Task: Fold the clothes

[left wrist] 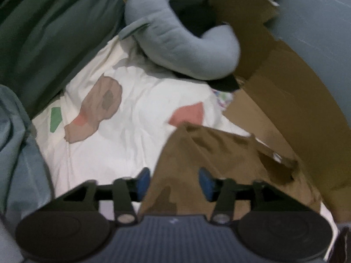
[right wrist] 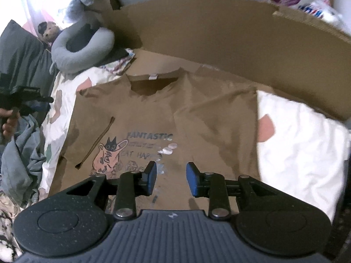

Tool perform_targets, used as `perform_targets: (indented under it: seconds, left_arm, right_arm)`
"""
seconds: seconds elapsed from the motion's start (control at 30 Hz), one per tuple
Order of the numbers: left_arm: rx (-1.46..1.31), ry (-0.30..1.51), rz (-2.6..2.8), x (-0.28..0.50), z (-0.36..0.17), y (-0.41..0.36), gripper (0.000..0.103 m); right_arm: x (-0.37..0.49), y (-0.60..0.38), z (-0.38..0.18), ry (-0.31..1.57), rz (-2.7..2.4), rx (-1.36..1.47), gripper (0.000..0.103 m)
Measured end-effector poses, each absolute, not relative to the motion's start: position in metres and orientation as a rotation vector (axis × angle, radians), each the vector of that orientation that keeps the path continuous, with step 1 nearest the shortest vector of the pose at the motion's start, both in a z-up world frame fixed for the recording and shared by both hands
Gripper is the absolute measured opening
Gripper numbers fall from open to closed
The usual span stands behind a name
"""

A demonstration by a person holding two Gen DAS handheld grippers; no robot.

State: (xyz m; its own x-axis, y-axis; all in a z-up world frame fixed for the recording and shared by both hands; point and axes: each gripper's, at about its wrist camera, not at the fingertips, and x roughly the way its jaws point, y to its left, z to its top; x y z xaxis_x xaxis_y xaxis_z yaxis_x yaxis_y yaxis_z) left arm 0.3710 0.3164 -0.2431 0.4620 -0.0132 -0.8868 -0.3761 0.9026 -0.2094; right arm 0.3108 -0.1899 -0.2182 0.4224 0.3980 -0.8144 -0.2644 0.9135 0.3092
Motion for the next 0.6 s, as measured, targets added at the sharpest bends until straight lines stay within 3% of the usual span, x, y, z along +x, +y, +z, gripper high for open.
perform_targets:
  seconds: [0.27, 0.6]
  left_arm:
    - [-0.407, 1.108, 0.219, 0.310, -0.176, 0.294, 0.073]
    - [-0.443, 1.090, 0.240, 0.234, -0.080, 0.287, 0.079]
  right_arm:
    - [0.293, -0.223, -0.150, 1.007, 0.392, 0.172, 0.042]
    - [0.264, -0.258, -0.053, 0.962, 0.433, 0.245, 0.054]
